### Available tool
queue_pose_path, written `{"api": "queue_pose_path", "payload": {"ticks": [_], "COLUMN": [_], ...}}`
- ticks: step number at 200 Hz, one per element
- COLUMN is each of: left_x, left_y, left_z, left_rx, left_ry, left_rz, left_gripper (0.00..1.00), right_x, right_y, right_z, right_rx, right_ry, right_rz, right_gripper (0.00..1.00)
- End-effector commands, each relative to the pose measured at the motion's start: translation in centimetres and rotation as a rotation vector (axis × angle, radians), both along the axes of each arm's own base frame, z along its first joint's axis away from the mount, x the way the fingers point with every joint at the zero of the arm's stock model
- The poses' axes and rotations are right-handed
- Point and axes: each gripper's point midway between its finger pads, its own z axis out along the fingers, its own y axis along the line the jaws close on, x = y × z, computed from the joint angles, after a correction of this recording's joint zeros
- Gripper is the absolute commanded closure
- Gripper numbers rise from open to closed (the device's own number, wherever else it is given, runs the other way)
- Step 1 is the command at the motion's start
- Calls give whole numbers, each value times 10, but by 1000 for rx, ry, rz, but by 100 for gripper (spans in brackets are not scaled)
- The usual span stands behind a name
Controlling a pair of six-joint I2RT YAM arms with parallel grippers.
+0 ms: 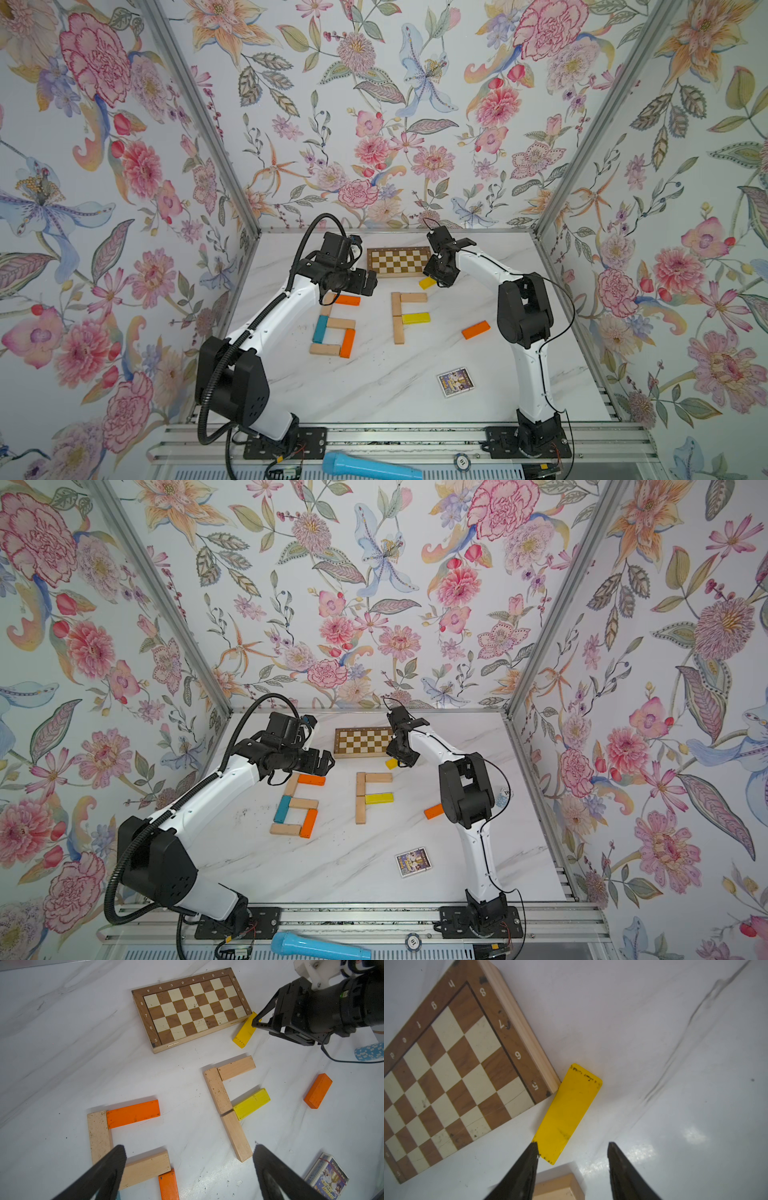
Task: Assemble the number 6 with building blocks
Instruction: Pick up the building block from the center of the board.
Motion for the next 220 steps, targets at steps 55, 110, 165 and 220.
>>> {"api": "queue_pose_path", "payload": {"ticks": [55, 110, 165, 220], "left_x": [1, 2, 1, 1], "left_y": [4, 4, 4, 4], "left_z": [-8, -7, -7, -7], "left_rx": [-11, -24, -29, -32], "left_ry": [27, 29, 31, 34], "left_rz": [14, 12, 10, 11], "left_gripper": [1, 1, 1, 1], "right_x": [-5, -33, -40, -72], "right_y": [6, -24, -36, -57], "right_z": [-34, -42, -43, -29], "right_rx": [-96, -151, -107, -177], "right_ry": [95, 176, 168, 145], "right_rz": [5, -3, 149, 276], "right_gripper": [44, 52, 64, 69]}}
